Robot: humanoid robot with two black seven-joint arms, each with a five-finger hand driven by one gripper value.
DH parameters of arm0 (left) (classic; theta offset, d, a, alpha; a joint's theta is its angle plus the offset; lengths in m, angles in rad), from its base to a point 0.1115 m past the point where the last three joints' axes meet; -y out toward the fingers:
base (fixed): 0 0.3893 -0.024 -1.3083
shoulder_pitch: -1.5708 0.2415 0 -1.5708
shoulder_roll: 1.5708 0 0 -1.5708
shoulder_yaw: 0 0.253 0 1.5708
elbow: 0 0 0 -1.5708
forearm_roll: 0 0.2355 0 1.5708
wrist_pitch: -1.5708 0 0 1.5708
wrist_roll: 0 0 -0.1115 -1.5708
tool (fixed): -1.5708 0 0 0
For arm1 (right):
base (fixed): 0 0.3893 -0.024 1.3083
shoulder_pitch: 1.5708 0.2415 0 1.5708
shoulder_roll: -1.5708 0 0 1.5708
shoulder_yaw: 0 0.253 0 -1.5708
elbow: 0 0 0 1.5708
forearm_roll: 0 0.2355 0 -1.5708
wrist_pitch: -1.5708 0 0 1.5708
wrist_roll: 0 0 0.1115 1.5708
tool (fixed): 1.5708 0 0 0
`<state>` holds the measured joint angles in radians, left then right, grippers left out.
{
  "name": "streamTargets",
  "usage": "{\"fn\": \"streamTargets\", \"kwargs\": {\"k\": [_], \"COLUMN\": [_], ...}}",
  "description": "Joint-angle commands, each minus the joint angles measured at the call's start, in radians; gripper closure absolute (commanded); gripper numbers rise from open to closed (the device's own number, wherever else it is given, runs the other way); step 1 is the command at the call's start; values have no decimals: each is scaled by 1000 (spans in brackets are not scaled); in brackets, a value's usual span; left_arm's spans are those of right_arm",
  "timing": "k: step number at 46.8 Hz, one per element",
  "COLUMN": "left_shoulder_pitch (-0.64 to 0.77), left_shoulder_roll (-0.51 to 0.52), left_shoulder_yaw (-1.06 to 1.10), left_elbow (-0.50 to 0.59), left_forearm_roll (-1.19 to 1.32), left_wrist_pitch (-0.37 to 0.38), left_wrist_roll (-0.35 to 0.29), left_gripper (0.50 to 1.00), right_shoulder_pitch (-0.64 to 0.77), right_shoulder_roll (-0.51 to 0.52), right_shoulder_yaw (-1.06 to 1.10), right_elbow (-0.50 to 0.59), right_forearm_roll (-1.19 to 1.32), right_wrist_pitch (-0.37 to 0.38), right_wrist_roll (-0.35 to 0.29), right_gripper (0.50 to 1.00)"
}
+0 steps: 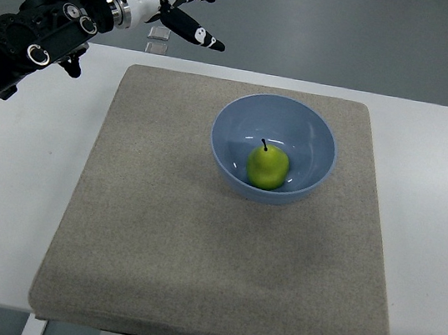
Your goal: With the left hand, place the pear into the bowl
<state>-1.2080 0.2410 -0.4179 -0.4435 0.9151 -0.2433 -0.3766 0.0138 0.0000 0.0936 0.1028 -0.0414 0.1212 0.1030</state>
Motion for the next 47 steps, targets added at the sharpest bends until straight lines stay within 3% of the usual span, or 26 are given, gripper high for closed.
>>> {"fn": "streamTargets", "kwargs": {"k": [1, 16, 27, 40, 47], "left_shoulder_pitch": [22, 119, 173, 194, 197], "left_shoulder_roll": [0, -31, -37, -35, -37], "left_shoulder_yaw": [2, 1, 1, -5, -27], "left_elbow": [32, 42, 42, 42, 42], "left_forearm_roll": [-87, -303, -453, -479, -515], "left_wrist_pitch": [24, 41, -2, -5, 38], "left_wrist_roll": [2, 2, 1, 1, -1], "left_gripper": [536, 536, 536, 512, 512], "right_shoulder_pitch": [0, 0, 0, 0, 0], "right_shoulder_roll": [0, 0, 0, 0, 0], "right_shoulder_yaw": [0, 0, 0, 0, 0], "right_elbow": [0, 0, 0, 0, 0], "right_forearm_roll": [0, 0, 0, 0, 0], "right_wrist_pitch": [0, 1, 0, 0, 1], "right_wrist_roll": [0, 0, 0, 0, 0], "right_gripper": [574, 574, 574, 574, 574]}}
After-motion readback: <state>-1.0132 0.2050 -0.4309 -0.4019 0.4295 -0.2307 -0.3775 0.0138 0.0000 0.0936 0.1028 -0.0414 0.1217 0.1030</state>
